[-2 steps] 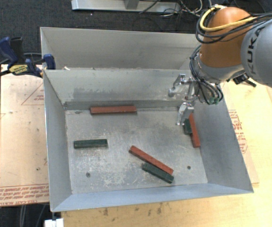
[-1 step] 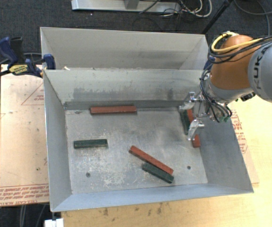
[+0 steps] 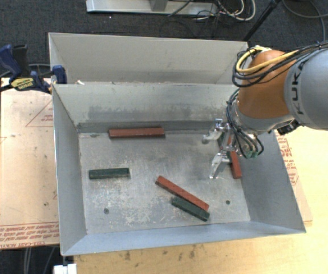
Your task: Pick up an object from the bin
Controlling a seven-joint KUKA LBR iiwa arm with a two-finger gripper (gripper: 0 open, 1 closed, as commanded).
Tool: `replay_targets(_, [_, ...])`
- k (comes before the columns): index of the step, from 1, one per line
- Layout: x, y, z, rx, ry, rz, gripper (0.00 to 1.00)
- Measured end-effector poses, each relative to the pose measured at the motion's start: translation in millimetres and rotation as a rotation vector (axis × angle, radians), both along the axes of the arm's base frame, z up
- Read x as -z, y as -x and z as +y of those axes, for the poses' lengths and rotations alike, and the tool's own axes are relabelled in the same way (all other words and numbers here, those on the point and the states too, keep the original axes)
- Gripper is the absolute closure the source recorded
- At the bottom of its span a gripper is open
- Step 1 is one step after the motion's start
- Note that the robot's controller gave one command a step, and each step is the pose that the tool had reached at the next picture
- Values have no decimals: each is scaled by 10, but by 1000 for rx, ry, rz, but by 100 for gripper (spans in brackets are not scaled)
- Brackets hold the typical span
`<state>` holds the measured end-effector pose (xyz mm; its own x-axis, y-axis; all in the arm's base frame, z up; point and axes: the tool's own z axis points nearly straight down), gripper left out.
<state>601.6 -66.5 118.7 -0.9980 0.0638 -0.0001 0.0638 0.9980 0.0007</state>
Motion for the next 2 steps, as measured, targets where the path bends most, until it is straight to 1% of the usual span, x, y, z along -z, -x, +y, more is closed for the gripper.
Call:
replay_targets(1, [-6,-147,-2,-240,-1,-4,0])
replay_targets(2, [401,-159,-765,-406,-13,4,0])
